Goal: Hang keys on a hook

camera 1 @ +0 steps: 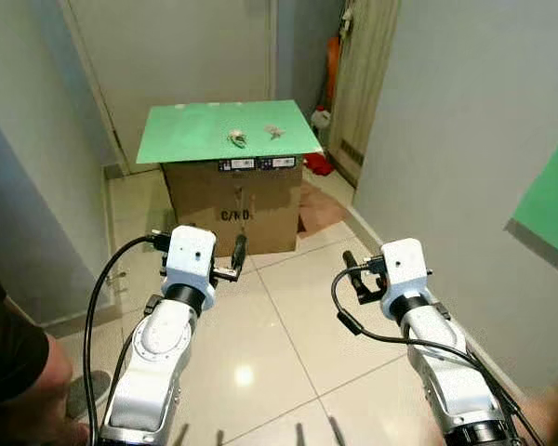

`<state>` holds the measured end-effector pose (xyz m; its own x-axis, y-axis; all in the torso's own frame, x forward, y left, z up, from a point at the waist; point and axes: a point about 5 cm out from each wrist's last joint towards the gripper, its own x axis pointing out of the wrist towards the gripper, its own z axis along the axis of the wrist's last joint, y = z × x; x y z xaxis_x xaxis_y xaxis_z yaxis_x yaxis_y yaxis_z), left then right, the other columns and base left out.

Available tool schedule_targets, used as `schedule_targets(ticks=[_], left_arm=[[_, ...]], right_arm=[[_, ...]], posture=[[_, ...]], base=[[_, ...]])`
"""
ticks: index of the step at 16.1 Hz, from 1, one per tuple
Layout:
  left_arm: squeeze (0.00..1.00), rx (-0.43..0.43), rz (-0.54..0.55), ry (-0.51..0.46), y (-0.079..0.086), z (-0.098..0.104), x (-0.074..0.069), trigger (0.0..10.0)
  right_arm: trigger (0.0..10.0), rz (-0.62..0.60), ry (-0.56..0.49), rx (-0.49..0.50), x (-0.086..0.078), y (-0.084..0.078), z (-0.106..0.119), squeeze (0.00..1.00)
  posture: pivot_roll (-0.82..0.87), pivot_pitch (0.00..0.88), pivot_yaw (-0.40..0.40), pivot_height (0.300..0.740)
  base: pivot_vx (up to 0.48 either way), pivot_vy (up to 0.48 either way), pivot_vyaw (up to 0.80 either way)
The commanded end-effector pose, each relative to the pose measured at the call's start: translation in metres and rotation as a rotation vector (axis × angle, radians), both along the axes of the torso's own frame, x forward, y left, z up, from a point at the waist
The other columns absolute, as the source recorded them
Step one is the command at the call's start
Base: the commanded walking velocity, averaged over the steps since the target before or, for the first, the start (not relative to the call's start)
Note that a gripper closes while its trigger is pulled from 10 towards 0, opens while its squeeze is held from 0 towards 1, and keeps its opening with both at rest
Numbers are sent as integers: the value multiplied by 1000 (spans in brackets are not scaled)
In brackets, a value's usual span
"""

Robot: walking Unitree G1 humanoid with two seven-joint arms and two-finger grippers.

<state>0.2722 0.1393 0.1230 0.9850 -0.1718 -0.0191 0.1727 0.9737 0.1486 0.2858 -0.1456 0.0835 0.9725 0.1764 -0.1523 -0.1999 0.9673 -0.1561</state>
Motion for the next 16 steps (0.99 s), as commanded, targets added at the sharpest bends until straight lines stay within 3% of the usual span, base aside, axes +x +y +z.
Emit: schedule_targets(ticks=[1,5,8,10,12,16], left_arm=[[0,4,5,4,1,-1,1,10000],[0,-7,34,3,5,-1,1,10000],[0,-134,111,42,17,-5,0,10000],[0,-196,197,67,39,-11,-6,10000],[0,-175,214,75,46,-14,-6,10000],[0,-159,203,68,44,-12,-3,10000]], right_arm=[[10000,11,-15,-4,2,0,4,0],[10000,11,-14,-5,1,-2,2,0],[10000,-70,-23,182,-3,-15,3,0],[10000,-164,-28,279,-5,-29,2,0],[10000,-184,-29,297,-4,-32,2,0],[10000,-148,-37,280,-2,-26,5,0]], posture=[[-55,0,9,740],[-49,0,3,740],[-47,0,1,740],[-46,0,1,740],[-41,0,1,740],[-44,0,1,740]], base=[[0,0,0],[332,0,0],[450,0,0],[450,0,0],[450,0,0],[452,0,0]])
